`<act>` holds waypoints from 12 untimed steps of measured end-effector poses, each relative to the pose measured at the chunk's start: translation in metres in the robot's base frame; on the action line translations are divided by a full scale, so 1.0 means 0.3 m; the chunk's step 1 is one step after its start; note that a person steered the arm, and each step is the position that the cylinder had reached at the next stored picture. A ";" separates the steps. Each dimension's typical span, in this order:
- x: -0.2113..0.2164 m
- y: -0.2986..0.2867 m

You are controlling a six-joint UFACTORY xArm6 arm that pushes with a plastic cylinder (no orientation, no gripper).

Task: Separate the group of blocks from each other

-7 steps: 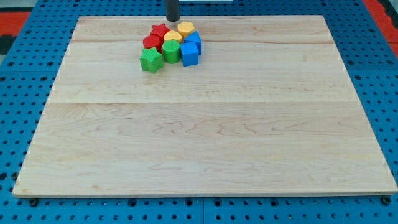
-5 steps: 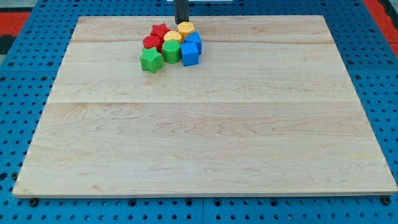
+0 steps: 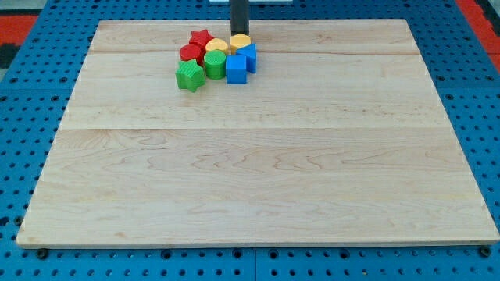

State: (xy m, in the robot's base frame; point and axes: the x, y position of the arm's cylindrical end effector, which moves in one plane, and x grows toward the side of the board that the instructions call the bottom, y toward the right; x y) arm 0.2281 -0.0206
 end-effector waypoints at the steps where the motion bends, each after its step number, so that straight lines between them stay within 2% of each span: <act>1: 0.045 -0.024; 2: 0.052 0.038; 4: 0.053 0.334; 5: 0.266 0.307; 6: 0.514 0.199; 7: 0.593 -0.053; 8: 0.426 -0.181; 9: 0.320 -0.212; 11: 0.319 -0.197; 12: 0.247 -0.213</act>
State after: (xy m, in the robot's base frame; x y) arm 0.3021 -0.0846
